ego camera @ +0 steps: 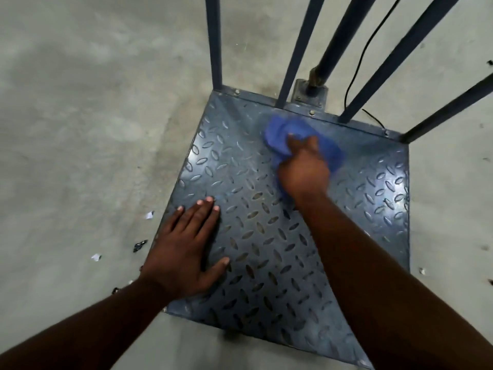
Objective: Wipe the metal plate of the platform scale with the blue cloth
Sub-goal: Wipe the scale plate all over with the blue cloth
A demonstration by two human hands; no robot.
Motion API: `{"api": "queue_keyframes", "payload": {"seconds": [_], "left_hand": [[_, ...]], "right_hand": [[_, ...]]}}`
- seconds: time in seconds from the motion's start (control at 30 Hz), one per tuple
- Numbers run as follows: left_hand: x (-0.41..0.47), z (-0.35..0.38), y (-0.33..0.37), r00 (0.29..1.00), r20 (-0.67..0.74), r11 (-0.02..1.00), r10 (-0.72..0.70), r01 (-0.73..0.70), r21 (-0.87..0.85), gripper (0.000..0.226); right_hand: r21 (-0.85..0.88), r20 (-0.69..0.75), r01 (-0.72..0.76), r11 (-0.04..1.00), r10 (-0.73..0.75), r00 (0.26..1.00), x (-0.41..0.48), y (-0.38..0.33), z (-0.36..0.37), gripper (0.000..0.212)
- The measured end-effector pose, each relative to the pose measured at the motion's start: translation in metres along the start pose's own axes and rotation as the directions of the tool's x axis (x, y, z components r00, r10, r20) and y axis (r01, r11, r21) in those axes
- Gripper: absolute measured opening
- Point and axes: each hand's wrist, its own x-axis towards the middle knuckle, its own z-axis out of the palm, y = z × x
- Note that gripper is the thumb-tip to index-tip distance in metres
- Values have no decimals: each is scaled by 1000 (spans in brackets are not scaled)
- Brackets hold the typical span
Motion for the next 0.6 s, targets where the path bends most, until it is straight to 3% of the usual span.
{"api": "queue_keyframes", "payload": {"seconds": [0.03, 0.07, 0.1, 0.17, 0.2, 0.23, 0.3, 0.33, 0.37, 0.43, 0.47, 0.53, 0.6], "left_hand": [[0, 0, 1, 1000, -5, 1000, -5, 5, -2, 104], [-1, -1, 1, 1000, -12, 1000, -10, 10, -8, 104], [-2, -1, 1, 1000, -16, 1000, -11, 11, -13, 104], [-1, -1, 1, 1000, -13, 1000, -10, 9, -16, 104], [-1, 0, 0, 1000, -13, 1000, -13, 12, -16, 104], [-2, 0, -1, 1000, -11, 1000, -17, 17, -18, 104], [-1, 0, -1, 1000, -7, 999, -16, 15, -33, 105], [-1, 0, -1, 1000, -12, 999, -15, 15, -43, 105], [-2, -1, -1, 1000, -16, 999, -18, 17, -49, 105], [-2, 0, -2, 1000, -19, 998, -20, 19, -57, 104], [-2, 0, -2, 1000, -19, 998, -23, 22, -61, 104], [-2, 0, -2, 1000, -6, 997, -25, 25, -67, 104], [-2, -1, -2, 999, 13, 997, -29, 30, -77, 105]], "right_hand": [[33, 100, 229, 973, -232, 968, 7, -24, 10, 48], [52, -1, 303, 952, -303, 953, 7, -45, 20, 43], [58, -134, 234, 971, -225, 965, 6, -48, 25, 43], [237, -486, 48, 970, 75, 871, 6, -43, 24, 34], [396, -526, -73, 915, 291, 799, 8, -34, 26, 38], [403, -520, -172, 899, 379, 766, 14, -24, 15, 44], [144, -506, -434, 890, 443, 740, 19, -12, 11, 56], [-58, -542, -495, 867, 389, 745, 23, -18, 17, 57], [-157, -514, -440, 884, 307, 801, 25, -33, 26, 56], [-246, -364, -125, 961, 27, 931, 33, -60, 42, 57], [-257, -268, 5, 966, -76, 960, 38, -68, 40, 57], [-112, -217, 42, 993, -66, 974, 51, -70, 26, 53], [314, -295, -119, 942, 217, 931, 55, -64, 6, 43]]}}
